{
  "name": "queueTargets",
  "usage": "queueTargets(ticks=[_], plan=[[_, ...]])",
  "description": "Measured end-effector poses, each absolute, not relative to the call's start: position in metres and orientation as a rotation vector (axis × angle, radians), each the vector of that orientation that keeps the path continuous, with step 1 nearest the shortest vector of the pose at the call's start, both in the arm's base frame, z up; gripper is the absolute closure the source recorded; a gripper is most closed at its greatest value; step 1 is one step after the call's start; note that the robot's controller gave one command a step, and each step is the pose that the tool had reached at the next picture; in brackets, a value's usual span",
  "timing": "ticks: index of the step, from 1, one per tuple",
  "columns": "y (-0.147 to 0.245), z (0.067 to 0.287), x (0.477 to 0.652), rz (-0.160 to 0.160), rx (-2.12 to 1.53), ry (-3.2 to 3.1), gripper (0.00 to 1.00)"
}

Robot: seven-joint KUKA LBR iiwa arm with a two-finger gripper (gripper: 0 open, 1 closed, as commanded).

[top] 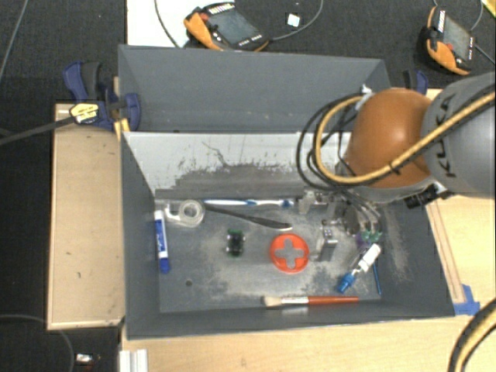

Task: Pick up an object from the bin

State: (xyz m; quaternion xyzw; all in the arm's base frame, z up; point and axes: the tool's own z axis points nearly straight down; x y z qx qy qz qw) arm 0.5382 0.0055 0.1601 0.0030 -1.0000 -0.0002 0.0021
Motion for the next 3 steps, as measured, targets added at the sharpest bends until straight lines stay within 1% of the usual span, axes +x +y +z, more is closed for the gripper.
queueTargets(ticks=[1, 2, 3], plan=[[0.005, 0.164, 0.54, 0.0, 0.009, -3.145, 0.0], [0.013, 0.07, 0.529, -0.002, -0.026, -3.145, 0.0], [0.016, 0.116, 0.526, 0.0, 0.056, -3.161, 0.0]])
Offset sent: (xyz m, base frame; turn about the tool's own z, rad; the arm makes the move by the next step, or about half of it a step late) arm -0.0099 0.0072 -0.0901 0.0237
